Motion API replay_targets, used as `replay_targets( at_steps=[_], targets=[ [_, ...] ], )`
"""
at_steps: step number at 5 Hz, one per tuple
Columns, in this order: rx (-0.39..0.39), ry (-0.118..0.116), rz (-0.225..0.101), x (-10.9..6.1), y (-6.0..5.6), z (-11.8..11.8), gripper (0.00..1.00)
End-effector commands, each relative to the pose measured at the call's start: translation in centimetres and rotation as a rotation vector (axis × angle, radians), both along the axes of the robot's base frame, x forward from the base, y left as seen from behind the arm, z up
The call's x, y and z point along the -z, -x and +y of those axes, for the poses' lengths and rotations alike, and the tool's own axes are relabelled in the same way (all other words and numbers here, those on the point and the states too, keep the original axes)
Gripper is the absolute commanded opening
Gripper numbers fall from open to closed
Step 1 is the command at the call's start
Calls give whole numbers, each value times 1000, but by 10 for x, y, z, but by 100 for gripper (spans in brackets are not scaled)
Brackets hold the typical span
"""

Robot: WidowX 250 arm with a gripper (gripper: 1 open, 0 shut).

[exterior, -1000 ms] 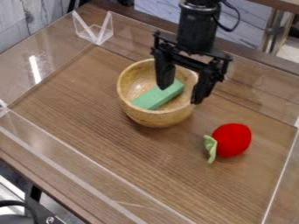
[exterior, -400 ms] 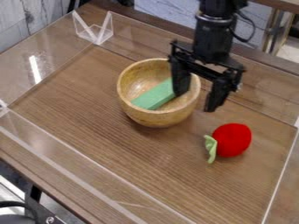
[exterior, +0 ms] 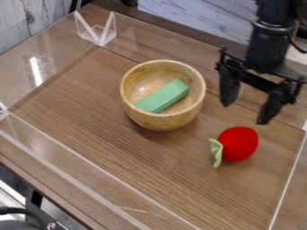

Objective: Move the red fruit to the left

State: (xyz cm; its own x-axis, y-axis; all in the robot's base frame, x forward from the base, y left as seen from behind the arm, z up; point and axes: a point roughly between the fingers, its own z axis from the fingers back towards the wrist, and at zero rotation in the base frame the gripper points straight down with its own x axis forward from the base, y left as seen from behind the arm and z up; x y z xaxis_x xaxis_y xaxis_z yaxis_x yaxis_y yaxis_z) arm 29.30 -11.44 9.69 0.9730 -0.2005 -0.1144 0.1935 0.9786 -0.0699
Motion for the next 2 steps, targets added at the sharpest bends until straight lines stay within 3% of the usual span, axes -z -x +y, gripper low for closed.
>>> replay_targets(
  at_steps=[1,2],
  targets=[
    [-22,21,-47,-6,-9,-3,100],
    [-56,18,-46,5,-11,3,100]
  ],
)
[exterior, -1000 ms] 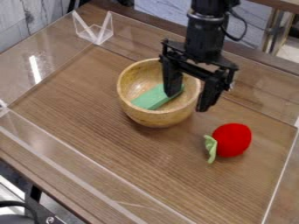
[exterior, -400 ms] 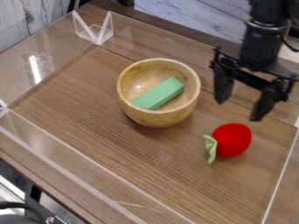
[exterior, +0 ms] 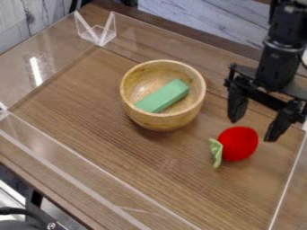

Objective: Move the red fruit to the left

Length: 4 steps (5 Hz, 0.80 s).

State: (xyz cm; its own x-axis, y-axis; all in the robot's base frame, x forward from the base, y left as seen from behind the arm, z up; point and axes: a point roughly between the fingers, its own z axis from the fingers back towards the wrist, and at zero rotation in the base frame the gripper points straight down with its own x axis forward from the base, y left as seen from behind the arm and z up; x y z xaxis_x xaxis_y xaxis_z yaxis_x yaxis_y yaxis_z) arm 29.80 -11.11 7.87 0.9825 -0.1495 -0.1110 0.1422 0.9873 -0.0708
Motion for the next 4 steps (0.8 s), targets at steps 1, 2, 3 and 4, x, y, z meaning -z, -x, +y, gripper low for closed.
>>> replay_targets(
  at_steps=[1,2,3,4],
  targets=[
    [78,13,-47,2,-1,4,100],
    [209,20,-73,15,0,8,100],
    [277,19,-102,15,-2,12,100],
    [288,27,-129,13,-2,15,100]
  ],
)
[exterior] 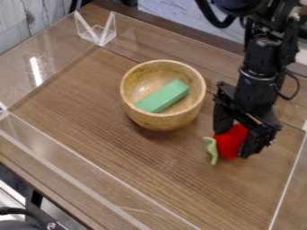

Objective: Move the red fruit to the left

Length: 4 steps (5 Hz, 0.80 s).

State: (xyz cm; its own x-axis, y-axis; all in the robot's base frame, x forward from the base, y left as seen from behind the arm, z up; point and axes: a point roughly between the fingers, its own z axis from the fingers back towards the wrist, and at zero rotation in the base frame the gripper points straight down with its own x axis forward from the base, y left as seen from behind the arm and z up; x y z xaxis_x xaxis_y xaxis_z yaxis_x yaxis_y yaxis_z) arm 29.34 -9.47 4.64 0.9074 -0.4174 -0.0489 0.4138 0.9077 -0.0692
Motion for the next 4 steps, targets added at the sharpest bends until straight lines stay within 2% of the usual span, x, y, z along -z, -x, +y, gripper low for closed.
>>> replay_targets(
  at_steps=[1,2,3,4],
  targets=[
    [-73,28,-96,-23,-10,-4,100],
    [-141,34,-119,-26,-10,-8,0],
    [-89,49,-144,-26,-8,-10,0],
    [-63,60,-158,-27,-7,-11,100]
  ],
)
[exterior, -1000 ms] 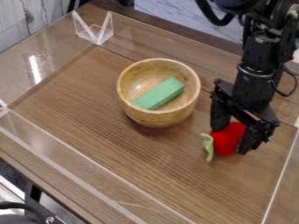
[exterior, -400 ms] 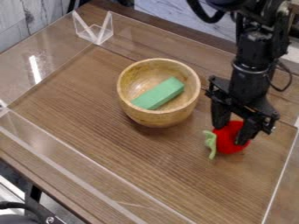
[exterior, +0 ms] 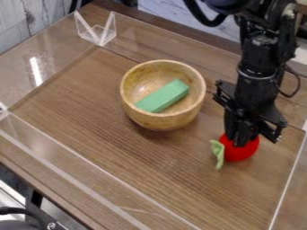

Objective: Move the red fruit to the left

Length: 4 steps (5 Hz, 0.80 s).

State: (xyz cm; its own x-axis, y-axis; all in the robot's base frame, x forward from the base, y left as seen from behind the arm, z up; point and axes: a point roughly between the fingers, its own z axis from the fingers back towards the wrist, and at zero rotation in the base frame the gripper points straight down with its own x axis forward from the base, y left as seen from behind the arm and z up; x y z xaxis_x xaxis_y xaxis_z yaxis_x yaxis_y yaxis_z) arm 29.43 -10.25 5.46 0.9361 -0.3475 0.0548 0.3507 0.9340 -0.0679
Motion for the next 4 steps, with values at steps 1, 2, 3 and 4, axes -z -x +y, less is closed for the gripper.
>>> replay_targets(
  at_steps=[1,2,3,4],
  targets=[
    [-29,23,-72,-27,-4,-11,100],
    [-42,33,-87,-30,-5,-17,100],
    [-74,32,-87,-39,-1,-6,0],
    [-128,36,-122,-73,2,13,0]
  ],
)
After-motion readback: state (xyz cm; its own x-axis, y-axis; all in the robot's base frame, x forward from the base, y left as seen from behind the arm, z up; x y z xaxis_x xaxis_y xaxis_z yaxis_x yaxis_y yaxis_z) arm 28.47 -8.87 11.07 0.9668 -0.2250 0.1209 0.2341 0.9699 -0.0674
